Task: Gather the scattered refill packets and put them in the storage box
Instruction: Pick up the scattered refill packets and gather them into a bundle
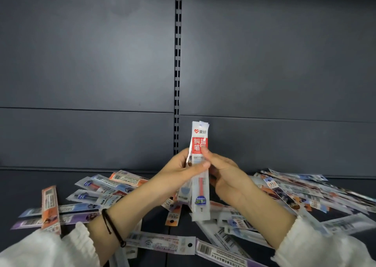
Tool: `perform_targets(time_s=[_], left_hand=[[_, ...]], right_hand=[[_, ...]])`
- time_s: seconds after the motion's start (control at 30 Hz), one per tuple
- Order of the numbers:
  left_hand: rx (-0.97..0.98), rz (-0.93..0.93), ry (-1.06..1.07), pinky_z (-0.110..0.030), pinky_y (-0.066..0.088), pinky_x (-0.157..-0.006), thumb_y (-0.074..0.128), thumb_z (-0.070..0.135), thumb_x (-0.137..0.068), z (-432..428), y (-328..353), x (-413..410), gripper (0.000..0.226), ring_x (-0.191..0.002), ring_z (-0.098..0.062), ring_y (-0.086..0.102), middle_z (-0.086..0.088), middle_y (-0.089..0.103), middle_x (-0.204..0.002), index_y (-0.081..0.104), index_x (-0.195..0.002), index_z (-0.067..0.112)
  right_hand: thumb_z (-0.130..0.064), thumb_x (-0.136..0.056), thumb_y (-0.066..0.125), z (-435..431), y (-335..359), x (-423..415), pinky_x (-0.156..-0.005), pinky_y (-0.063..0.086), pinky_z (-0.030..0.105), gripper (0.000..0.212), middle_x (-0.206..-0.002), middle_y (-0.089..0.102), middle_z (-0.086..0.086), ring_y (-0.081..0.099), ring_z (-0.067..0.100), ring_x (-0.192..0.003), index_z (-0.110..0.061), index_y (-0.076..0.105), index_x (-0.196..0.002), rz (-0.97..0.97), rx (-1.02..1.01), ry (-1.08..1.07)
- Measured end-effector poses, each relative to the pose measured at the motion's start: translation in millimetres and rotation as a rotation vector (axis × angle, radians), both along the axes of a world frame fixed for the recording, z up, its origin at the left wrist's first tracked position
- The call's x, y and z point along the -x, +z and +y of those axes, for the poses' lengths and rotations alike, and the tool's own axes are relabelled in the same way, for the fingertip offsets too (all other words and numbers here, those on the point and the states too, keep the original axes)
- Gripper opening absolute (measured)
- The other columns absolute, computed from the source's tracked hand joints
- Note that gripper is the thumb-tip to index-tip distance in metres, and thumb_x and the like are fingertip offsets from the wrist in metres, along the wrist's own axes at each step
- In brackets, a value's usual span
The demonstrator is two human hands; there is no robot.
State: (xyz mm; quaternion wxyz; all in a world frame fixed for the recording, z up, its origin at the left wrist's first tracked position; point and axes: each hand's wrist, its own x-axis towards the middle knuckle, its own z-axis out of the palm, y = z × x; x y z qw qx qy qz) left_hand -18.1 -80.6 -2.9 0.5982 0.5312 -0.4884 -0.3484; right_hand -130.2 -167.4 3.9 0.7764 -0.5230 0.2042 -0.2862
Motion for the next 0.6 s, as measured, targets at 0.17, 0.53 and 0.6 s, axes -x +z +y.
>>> perform_targets(time_s=[0.17,0.53,0.6], left_hand=[[0.038,-0.057,0.013,-0.028,0.052,-0.083,0.053,0.012,-0.094,8.0,-2.8,-2.7,0.022,-0.089,-0.015,0.068,0.0,0.072,-0.087,0.055,-0.116,0.016],[0.052,0.509,0.136,-0.034,0.057,-0.058,0.05,0.009,-0.095,21.0,-24.8,-36.8,0.015,-0.058,-0.017,0.066,-0.003,0.064,-0.066,0.06,-0.106,0.01],[0.05,0.509,0.149,-0.034,0.056,-0.058,0.05,0.009,-0.095,18.6,-26.9,-36.3,0.015,-0.058,-0.017,0.065,-0.003,0.065,-0.066,0.06,-0.107,0.01]], right_hand=[[-0.035,-0.078,0.07,2.0,2.1,5.3,-0.084,0.047,0.032,0.019,-0.076,0.065,0.0,0.059,0.014,-0.077,-0.017,0.069,-0.082,0.066,0.263,-0.012],[-0.067,-0.07,0.067,-36.6,-20.3,61.8,-0.1,0.041,0.027,0.072,-0.124,0.045,-0.014,0.042,0.004,-0.115,-0.034,0.046,-0.131,0.994,1.296,0.399],[-0.067,-0.067,0.07,-34.6,-26.5,54.9,-0.098,0.042,0.029,0.074,-0.12,0.047,-0.012,0.043,0.006,-0.111,-0.032,0.049,-0.128,0.987,1.361,0.361]])
